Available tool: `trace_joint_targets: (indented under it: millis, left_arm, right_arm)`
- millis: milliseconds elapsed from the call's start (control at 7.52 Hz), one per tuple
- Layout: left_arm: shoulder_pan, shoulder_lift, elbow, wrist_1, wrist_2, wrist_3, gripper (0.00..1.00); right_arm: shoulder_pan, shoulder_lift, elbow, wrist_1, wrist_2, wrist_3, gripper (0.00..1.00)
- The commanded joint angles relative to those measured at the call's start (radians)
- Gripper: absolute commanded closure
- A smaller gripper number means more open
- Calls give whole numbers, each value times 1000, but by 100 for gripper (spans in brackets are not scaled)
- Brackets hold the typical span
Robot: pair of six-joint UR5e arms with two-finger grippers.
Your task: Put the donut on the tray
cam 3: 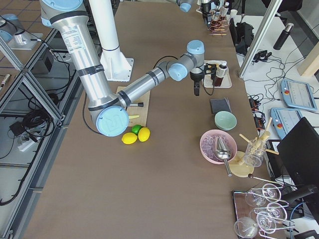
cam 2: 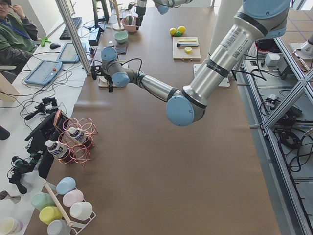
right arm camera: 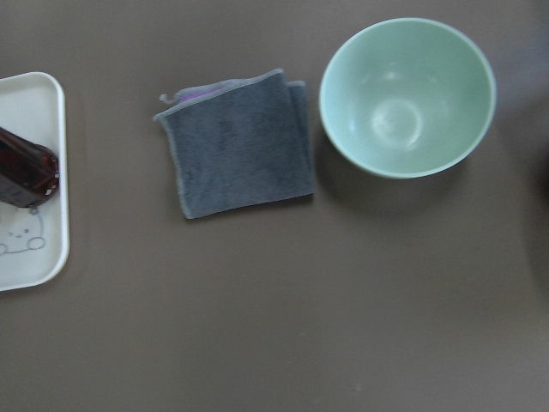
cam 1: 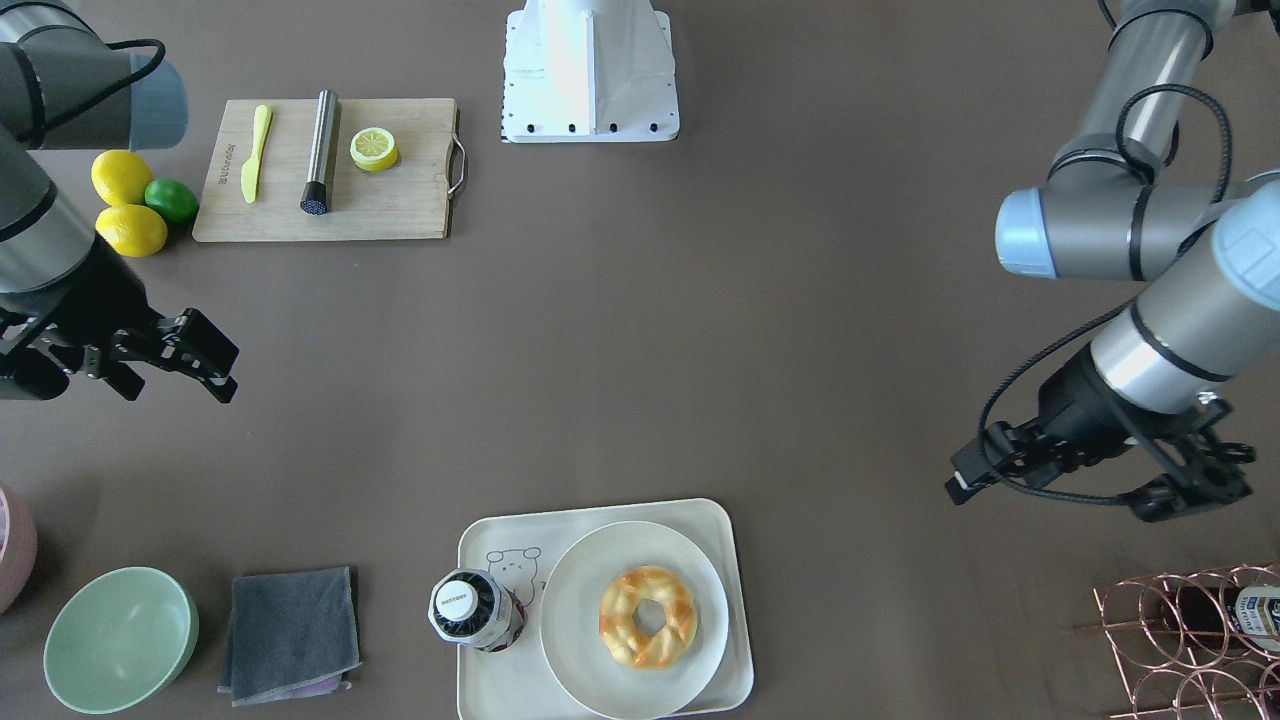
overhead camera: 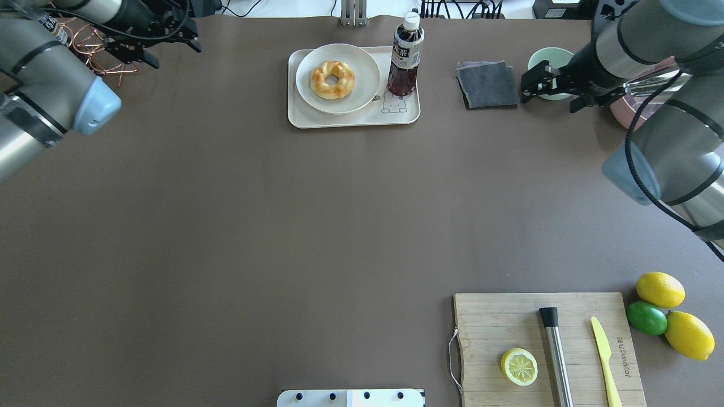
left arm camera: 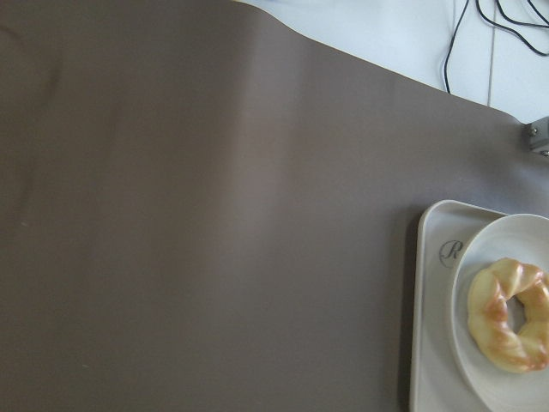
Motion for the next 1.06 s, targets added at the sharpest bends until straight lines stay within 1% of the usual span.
trace_joint_targets:
  millis: [0,133,266,399,532,665,798,931]
  left_arm:
    - [-192,97,-153,329,-39,501,2]
    - [-267,102,-165,450,-38,685,2]
    - [-336,105,-164,532,-36,831,2]
    - [-387,128,-162,569,-33,919,2]
    - [-407,177,-161,571,-38,949,2]
    - [-415,232,-159,563,-41,949,2]
    - [-415,310,-164,551,-41,951,2]
    - [-416,399,-146,484,-41,945,2]
  right_arm:
    - [220,-192,-9,-1,106,-387,0]
    - [301,-250,-25,-3,131,-525,0]
    - [383,-278,-26,-76,133,-683,0]
    - [468,-276,-26,-200,128,-864,0]
    - [547,-273,-29,-306,119,-1011,0]
    - [608,-273,-25,-369,108,-1071,0]
    - [645,-295,-26,-373,102,-1105,0]
    - [656,-344,-22,-354,76,-1170,0]
